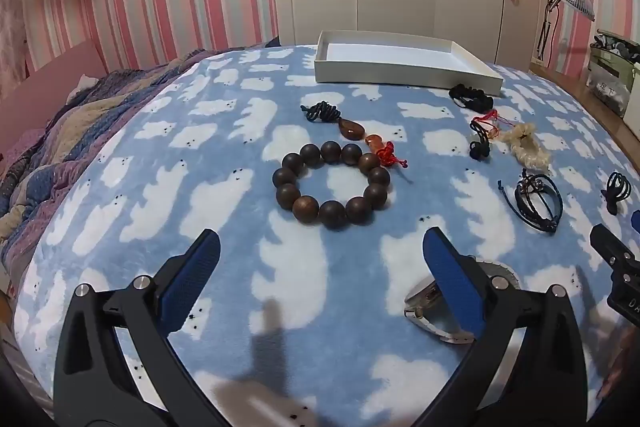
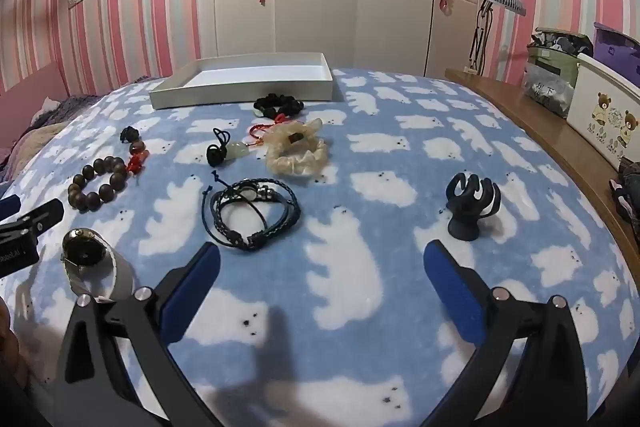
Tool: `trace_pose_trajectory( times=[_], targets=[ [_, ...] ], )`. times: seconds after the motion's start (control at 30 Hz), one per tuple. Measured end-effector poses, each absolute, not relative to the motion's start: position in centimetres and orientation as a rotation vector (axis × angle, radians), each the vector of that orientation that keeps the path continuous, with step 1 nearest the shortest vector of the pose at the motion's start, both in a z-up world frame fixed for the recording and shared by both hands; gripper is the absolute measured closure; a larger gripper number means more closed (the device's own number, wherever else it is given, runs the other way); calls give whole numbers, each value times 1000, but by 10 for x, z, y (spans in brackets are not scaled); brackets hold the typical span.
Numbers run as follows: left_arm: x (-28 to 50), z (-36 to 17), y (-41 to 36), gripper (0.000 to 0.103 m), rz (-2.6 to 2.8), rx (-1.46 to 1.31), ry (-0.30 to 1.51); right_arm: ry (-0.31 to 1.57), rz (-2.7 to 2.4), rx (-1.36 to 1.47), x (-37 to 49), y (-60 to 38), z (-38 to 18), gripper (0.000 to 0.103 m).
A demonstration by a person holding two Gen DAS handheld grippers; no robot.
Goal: Organize jewelry
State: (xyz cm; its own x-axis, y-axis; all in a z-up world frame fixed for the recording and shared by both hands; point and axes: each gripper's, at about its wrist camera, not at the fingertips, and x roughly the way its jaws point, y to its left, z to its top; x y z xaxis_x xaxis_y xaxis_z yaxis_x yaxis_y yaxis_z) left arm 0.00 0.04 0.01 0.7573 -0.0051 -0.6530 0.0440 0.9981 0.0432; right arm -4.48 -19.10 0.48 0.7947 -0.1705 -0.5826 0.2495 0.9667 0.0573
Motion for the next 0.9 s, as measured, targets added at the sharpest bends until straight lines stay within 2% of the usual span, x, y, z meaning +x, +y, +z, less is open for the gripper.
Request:
trace_pose_trajectory(
  times=[0.9],
  targets=[
    [-3, -1, -2, 3, -22, 72, 699, 622, -268, 100, -45, -190, 6, 1]
  ],
)
